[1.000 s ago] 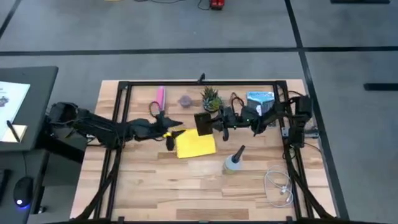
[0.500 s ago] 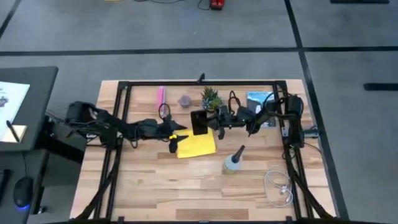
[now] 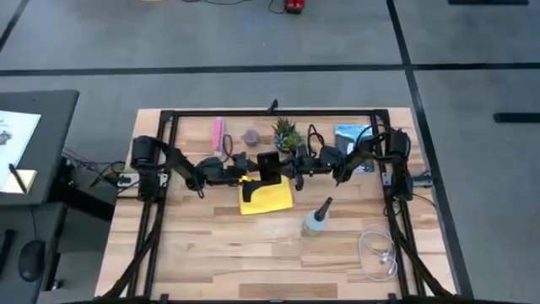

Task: Apply microfiber cloth
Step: Spray the back of the cellphone with the spray bottle

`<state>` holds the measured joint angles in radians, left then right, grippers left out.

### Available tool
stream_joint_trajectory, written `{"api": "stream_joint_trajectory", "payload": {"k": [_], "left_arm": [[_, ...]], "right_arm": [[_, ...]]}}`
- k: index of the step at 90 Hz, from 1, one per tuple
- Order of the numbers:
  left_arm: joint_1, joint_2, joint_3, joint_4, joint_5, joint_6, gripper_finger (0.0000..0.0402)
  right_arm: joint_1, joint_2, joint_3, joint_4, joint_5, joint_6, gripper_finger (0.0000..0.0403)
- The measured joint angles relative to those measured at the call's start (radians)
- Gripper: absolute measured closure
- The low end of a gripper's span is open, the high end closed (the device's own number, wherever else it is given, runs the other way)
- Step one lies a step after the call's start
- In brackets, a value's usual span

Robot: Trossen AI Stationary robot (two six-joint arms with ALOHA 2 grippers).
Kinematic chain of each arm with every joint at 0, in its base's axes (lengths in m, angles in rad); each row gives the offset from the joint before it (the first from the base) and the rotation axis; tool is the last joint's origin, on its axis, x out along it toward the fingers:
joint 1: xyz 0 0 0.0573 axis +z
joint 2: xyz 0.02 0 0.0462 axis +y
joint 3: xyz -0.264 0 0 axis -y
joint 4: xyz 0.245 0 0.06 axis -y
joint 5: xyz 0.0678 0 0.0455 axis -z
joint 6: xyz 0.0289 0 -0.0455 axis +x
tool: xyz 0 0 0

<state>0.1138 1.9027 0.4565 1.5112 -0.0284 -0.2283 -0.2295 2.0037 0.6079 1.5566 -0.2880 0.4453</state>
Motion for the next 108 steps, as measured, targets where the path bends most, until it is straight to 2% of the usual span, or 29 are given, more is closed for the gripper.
{"api": "stream_joint_trajectory", "payload": {"k": [11, 24, 53, 72, 92, 108], "left_arm": [[-0.021, 0.030, 0.015, -0.004, 0.000, -0.001, 0.0150], [-0.030, 0.029, 0.015, -0.008, -0.029, -0.015, 0.0183], [-0.029, 0.030, 0.051, -0.051, -0.040, -0.031, 0.0292], [-0.030, 0.029, 0.059, -0.091, -0.034, -0.064, 0.0385], [-0.038, 0.029, 0.059, -0.115, -0.059, -0.082, 0.0392], [-0.067, 0.008, 0.059, -0.214, -0.156, -0.075, 0.0393]], "right_arm": [[-0.002, 0.000, 0.000, 0.000, 0.000, 0.000, 0.0389], [-0.002, 0.000, 0.000, -0.001, 0.001, -0.005, 0.0389], [-0.002, -0.001, 0.000, -0.010, 0.002, -0.008, 0.0389], [-0.002, -0.001, 0.000, -0.018, 0.002, -0.023, 0.0383], [-0.002, -0.003, 0.000, -0.064, 0.002, -0.013, 0.0365], [-0.010, -0.003, 0.000, -0.107, 0.002, -0.027, 0.0342]]}}
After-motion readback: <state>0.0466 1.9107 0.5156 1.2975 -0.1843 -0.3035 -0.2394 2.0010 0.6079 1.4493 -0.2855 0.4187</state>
